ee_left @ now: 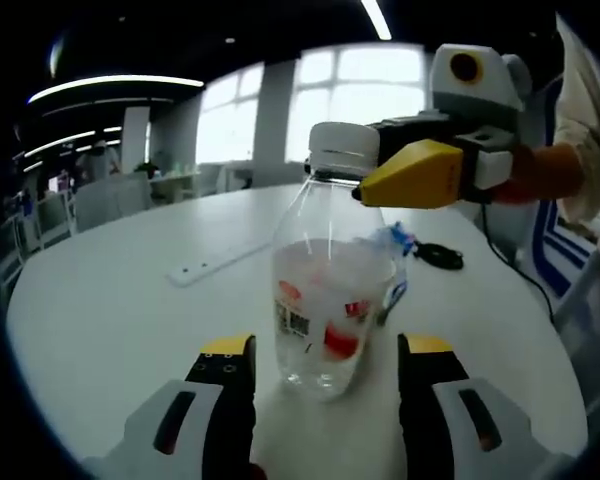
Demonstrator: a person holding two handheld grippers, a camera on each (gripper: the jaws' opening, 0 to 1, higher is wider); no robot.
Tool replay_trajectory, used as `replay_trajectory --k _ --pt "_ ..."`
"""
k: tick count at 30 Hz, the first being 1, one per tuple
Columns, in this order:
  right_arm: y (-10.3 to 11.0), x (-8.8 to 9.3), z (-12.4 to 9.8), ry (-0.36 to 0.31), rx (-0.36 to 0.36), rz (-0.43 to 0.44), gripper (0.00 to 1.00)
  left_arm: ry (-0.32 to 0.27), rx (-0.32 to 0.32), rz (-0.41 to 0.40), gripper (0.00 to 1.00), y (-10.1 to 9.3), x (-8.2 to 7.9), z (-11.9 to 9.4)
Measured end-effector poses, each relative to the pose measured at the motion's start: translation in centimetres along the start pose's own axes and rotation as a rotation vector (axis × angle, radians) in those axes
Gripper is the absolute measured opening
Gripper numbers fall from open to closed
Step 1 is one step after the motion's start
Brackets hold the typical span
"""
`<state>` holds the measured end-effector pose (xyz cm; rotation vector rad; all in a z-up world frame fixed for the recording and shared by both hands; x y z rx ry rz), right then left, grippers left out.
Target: Arrange the tabletop items into an orderly group along one side of the table until the central work area is clear of visible clutter.
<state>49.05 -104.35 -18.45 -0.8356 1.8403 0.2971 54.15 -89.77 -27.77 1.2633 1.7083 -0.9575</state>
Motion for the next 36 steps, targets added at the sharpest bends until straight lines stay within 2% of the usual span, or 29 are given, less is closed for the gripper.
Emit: replay_trajectory --k 23,28,36 --pt "-0.2 0.0 -0.3 0.010 0.002 0.008 0.25 0.005 0.002 -0.002 0.55 -0.2 -0.1 -0.4" --pt "-0.2 0.1 -0.4 0.013 0.002 0.015 0.33 0.008 0.004 -0.015 0.57 -0.4 0.0 -0.6" --pt "0.1 0.3 -0.8 0.021 -0.008 0.023 0.38 0.014 0.000 -0.023 0.60 -0.8 -0.2 -1.1"
Point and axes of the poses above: the point that each gripper's makers call its tool centre point, and the gripper's own axes: z roughly forward along the fingers, y roughly to its left, x roughly out of its underside, the point moved 10 cm from there along -z, roughly backward along the fingers, and after that the axes turned 4 degrees about y, right-handed, at the moved point
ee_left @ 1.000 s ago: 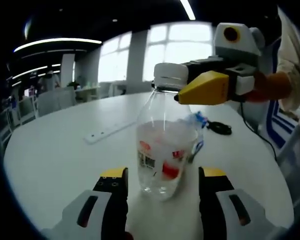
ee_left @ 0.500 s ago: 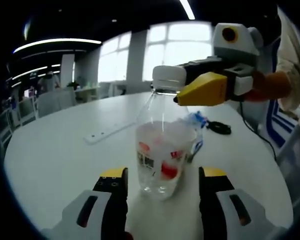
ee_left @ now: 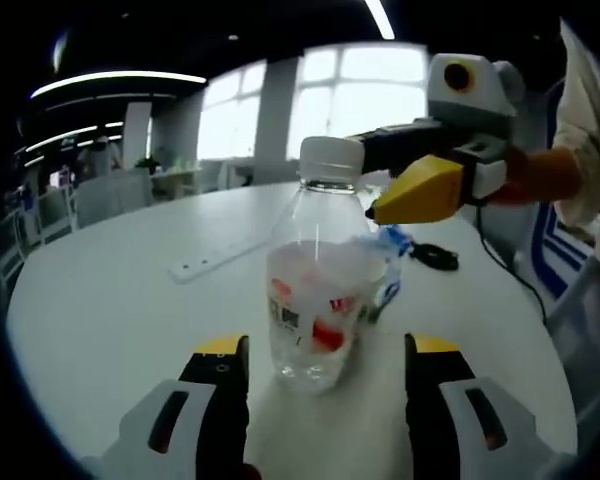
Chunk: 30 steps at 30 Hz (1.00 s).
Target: Arrange the tabletop items into an orderly group along one side of the table until the central work area is clear of visible clutter.
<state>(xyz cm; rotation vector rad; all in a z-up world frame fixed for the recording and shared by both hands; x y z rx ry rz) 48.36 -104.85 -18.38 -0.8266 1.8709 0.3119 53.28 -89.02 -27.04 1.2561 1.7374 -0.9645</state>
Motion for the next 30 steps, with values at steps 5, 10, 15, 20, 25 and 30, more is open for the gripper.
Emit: replay_trajectory --k 5,10,15,20,25,30 --pt "0.1 0.2 -0.3 0.003 -0.005 0.011 0.46 0.004 -0.001 -0.005 0.61 -0.3 -0.2 -0.3" --pt "0.1 0.5 -0.9 0.003 -0.007 0.024 0.57 0.009 -0.009 -0.007 0.64 -0.7 -0.5 -0.6" --pt "-0.2 0.8 -2.1 0.007 -0.005 0.028 0.60 0.011 -0.011 -0.005 0.66 -1.2 -1.0 -0.8" --pt "-0.2 1.0 -3.1 0.010 0.005 0.032 0.60 0.012 -0.015 -0.007 0.66 -1.8 -1.4 -1.2" --pt "-0.2 1.1 -3.8 0.009 0.011 0.039 0.62 0.021 -0.023 -0.011 0.68 -2.2 -1.7 -1.7" --pt "-0.2 1.2 -5.0 0.007 0.018 0.044 0.64 0.021 -0.031 -0.017 0.71 -3.0 -2.2 -2.5"
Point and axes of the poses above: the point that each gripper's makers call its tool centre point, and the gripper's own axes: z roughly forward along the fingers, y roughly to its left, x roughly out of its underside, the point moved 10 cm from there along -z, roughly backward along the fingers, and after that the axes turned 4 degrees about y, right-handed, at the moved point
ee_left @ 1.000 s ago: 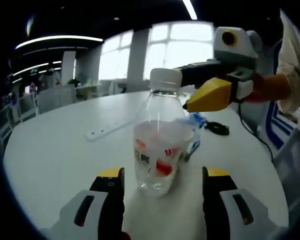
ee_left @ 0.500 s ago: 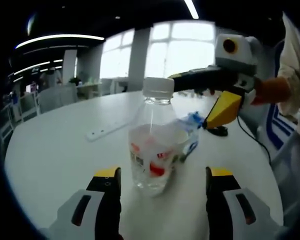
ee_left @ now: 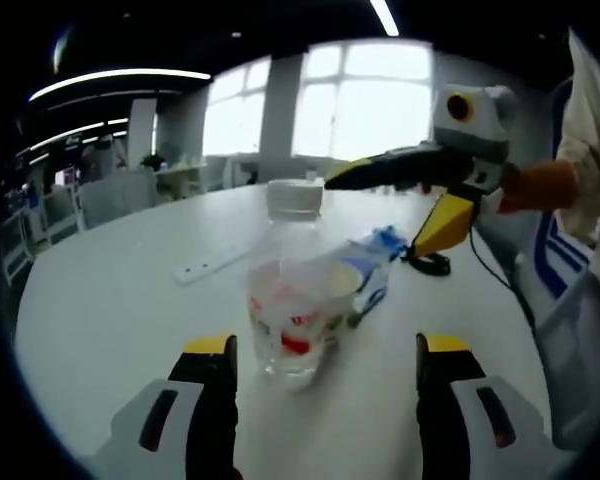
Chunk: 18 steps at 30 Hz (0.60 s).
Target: Arrange the tabletop items into an orderly group along one side of the table until the central work area is clear of visible clutter.
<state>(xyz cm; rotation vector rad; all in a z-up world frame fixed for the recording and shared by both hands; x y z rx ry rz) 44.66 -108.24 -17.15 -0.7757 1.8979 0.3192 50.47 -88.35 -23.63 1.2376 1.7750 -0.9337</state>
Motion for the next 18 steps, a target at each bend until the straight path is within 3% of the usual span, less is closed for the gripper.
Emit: replay_trajectory --k 8,18 --pt "-0.1 0.8 -3.1 0.010 0.029 0.010 0.65 0.006 -0.013 0.004 0.75 -1.6 -0.8 -1.1" --pt "-0.2 2.8 -7.9 0.023 0.091 0.052 0.77 0.017 -0.039 -0.008 0.86 -4.4 -1.7 -2.4"
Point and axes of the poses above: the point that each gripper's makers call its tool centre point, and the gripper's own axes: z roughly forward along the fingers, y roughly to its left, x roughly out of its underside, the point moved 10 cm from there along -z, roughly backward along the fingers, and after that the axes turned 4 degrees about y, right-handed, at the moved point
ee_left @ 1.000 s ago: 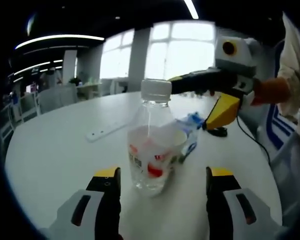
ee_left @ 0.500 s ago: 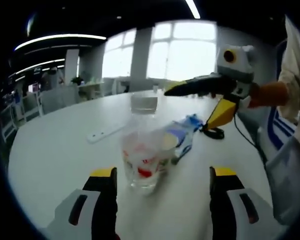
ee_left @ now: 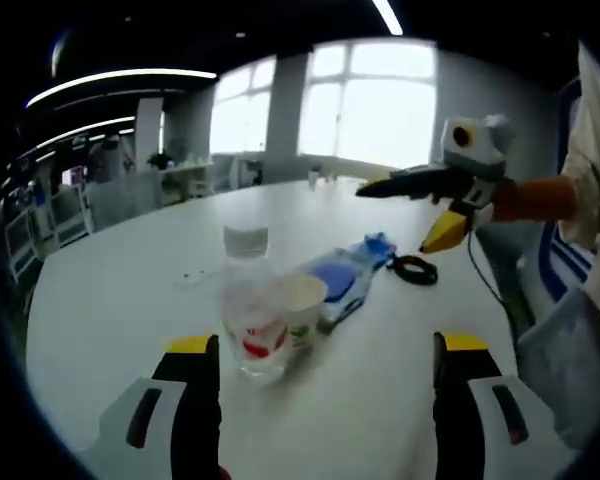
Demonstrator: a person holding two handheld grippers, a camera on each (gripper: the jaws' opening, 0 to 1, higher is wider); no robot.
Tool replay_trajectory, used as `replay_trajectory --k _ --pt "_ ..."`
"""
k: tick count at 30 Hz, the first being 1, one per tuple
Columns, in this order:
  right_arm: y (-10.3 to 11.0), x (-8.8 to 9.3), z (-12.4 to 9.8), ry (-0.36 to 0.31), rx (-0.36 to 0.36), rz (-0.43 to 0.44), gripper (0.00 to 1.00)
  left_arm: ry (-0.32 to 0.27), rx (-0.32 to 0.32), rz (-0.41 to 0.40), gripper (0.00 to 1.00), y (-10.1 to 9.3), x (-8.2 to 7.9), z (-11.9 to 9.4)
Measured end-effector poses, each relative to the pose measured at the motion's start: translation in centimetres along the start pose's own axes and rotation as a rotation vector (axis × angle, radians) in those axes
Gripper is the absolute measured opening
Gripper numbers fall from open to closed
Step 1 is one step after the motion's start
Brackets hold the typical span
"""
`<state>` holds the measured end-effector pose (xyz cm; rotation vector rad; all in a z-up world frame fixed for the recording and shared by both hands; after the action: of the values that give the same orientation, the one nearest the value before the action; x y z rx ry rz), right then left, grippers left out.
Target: Arrange the tabletop items into an orderly group along one side of the table until the central work area is clear of visible clutter.
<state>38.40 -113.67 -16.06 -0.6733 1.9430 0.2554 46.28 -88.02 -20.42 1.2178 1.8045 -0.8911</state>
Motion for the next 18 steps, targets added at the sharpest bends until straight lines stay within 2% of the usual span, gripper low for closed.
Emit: replay_trajectory --k 9,18 --pt "-0.7 2.5 -5.7 0.025 0.071 0.046 0.92 -0.004 -0.028 -0.004 0.93 -2.6 -0.6 -1.4" --pt "-1.3 4.5 -11.0 0.031 0.132 0.078 0.96 -0.001 -0.042 0.003 0.96 -5.3 -1.3 -2.1"
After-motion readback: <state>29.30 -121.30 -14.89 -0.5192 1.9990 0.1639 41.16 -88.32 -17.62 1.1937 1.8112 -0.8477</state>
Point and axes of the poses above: the point that each gripper's makers call its tool centre point, and the gripper's own axes: z roughly forward along the fingers, y roughly to its left, x roughly out of its underside, the point moved 10 cm from there along -z, roughly backward along the fingers, and after that the axes turned 4 degrees about y, right-handed, at the moved point
